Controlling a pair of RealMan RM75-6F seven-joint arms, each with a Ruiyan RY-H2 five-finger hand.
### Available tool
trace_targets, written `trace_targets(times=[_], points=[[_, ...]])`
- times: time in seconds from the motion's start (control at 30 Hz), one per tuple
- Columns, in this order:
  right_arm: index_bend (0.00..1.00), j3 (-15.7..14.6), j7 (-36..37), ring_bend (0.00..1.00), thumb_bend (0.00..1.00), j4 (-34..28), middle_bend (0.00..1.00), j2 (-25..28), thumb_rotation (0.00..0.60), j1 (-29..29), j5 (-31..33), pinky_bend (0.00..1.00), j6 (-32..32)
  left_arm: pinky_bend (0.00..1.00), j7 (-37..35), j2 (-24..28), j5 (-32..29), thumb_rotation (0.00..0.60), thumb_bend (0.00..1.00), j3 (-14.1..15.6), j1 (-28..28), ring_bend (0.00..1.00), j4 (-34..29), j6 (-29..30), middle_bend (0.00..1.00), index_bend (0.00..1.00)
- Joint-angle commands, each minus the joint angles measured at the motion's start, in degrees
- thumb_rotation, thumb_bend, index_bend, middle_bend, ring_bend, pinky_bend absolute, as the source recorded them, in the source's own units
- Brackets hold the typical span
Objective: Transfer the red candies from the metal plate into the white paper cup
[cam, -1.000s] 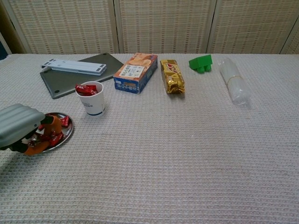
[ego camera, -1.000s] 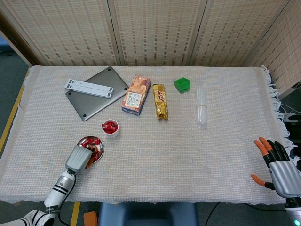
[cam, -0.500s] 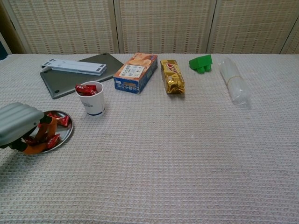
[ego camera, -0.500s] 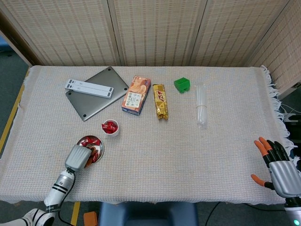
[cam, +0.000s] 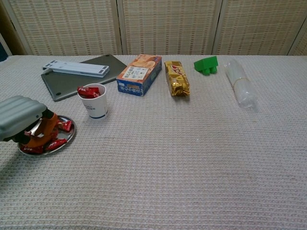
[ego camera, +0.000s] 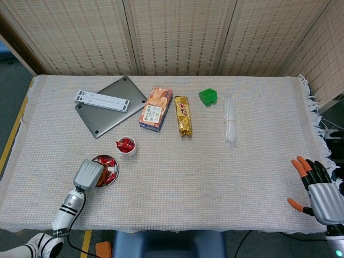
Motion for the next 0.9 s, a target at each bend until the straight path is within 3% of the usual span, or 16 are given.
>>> trace_targets(times=[0.03, 0.23, 0.37, 0.5, 0.77, 0.9], points=[[0.00, 0.00, -0.08, 0.00, 0.06, 0.00, 0.00, -0.02, 0.600, 0.03, 0.02, 0.00, -0.07, 1.00, 0.18, 0.25, -0.10, 0.600, 0.46, -0.19, -0.11, 0.68, -0.35, -0.08, 0.70, 0.67], [0.00, 0.00, -0.24, 0.00, 0.06, -0.05, 0.00, -0.06, 0.600, 0.12, 0.07, 0.00, -0.26, 1.00, 0.22, 1.34, 0.60, 0.600, 0.46, 0.17, 0.33, 0.69, -1.86, 0.89, 0.66, 0.62], [0.00, -0.08, -0.21, 0.00, 0.06, -0.04, 0.00, -0.05, 0.600, 0.13, -0.02, 0.00, -0.33, 1.00, 2.06, 2.64, -0.51, 0.600, 0.42, 0.57, 0.57, 0.69, -3.59, -0.83, 0.38, 0.37], [0.00, -0.04, -0.04, 0.00, 0.06, -0.03, 0.00, 0.02, 0.600, 0.02, 0.00, 0.00, -0.07, 1.00, 3.77, 4.09, -1.99, 0.600, 0.40, 0.69, 0.96, 0.69, -5.73, -2.19, 0.20, 0.27], [0.00, -0.07, -0.15, 0.00, 0.06, -0.08, 0.00, 0.02, 0.600, 0.01, 0.01, 0.00, -0.09, 1.00, 5.86, 5.68, -4.45, 0.600, 0.40, 0.51, 1.60, 0.69, -7.42, -3.71, 0.18, 0.24], [0.00, -0.10, -0.20, 0.00, 0.06, -0.08, 0.00, 0.01, 0.600, 0.00, -0.03, 0.00, -0.10, 1.00, 6.52, 5.85, -5.48, 0.600, 0.40, 0.44, 1.59, 0.69, -7.28, -4.76, 0.25, 0.20]])
